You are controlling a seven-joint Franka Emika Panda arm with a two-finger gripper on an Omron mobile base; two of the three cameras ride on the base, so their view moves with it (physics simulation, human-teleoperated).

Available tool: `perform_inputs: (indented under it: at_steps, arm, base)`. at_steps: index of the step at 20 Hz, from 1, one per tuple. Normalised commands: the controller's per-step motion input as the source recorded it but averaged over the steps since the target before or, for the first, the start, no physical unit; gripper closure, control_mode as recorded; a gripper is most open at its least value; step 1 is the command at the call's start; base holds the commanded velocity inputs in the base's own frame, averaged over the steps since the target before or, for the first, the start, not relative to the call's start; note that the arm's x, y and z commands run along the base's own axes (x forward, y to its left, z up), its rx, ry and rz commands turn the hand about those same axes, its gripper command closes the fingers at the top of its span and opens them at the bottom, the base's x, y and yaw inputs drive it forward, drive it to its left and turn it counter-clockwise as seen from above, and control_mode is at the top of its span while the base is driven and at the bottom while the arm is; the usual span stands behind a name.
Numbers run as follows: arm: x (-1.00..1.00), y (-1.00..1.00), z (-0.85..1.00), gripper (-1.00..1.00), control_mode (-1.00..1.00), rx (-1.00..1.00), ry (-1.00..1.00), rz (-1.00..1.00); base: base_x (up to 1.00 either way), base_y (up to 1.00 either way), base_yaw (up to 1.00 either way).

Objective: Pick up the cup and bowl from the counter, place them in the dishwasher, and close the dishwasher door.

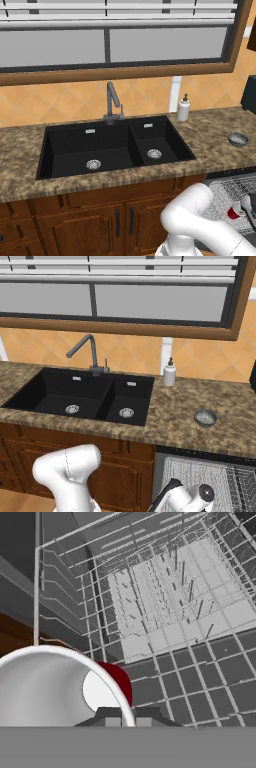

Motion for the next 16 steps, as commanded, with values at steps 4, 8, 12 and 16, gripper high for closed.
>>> perform_inputs:
  at_steps: [4,8,12,16]
  arm:
    - [0.4,-0.06,0.0,1.0,-1.0,0.0,0.0,0.0]
    - [0.43,0.0,0.0,1.0,-1.0,0.0,0.0,0.0]
    - [0.0,0.0,-0.01,1.0,-1.0,0.0,0.0,0.0]
    - [0.11,0.0,-0.34,1.0,-1.0,0.0,0.0,0.0]
  base:
    - [0.0,0.0,0.0]
    - [0.0,0.0,0.0]
    - [0.0,0.0,0.0]
    - [0.0,0.0,0.0]
